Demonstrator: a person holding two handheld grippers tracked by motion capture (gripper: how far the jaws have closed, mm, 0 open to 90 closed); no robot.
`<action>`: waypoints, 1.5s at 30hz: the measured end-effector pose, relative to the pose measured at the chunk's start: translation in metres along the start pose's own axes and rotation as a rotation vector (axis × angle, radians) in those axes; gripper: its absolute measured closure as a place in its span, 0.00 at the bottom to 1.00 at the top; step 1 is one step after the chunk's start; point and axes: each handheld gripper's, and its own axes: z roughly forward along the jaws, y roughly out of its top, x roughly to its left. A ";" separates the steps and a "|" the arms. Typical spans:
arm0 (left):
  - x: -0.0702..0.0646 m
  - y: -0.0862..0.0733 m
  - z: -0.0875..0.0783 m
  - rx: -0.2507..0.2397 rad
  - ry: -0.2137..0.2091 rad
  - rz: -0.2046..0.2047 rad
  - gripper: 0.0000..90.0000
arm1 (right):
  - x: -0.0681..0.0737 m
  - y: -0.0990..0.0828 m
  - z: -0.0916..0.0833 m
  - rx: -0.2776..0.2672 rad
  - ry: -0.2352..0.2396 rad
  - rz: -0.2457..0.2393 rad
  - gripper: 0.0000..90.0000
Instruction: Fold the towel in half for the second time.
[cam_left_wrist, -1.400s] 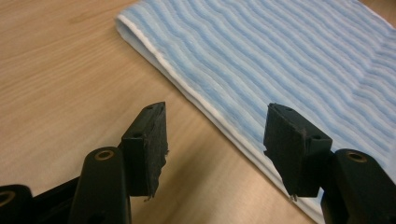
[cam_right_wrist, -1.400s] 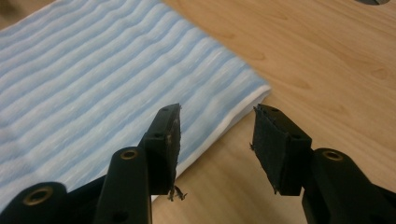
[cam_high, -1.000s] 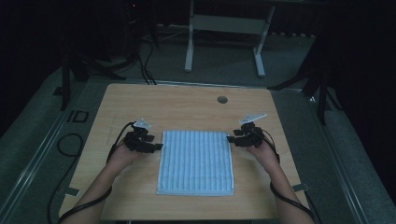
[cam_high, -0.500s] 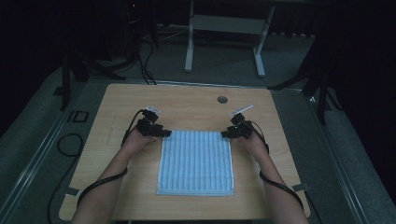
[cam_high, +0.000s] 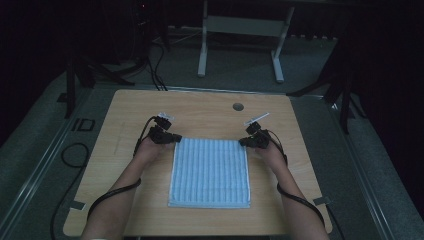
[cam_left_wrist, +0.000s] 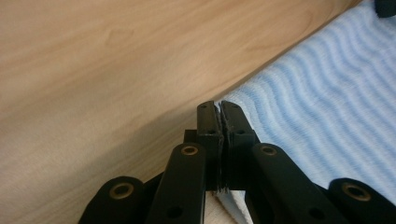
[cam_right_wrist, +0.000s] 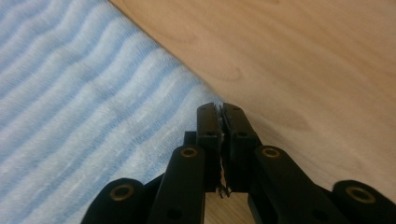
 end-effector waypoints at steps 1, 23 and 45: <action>0.000 0.000 0.000 0.000 0.000 0.000 0.97 | 0.000 0.001 -0.002 -0.004 -0.002 0.002 0.97; -0.061 -0.034 -0.107 -0.202 -0.155 0.159 0.97 | 0.060 -0.034 -0.113 -0.251 0.016 -0.167 0.97; -0.090 -0.090 -0.103 -0.088 -0.208 0.212 0.62 | 0.101 -0.097 -0.112 -0.219 0.095 -0.160 0.81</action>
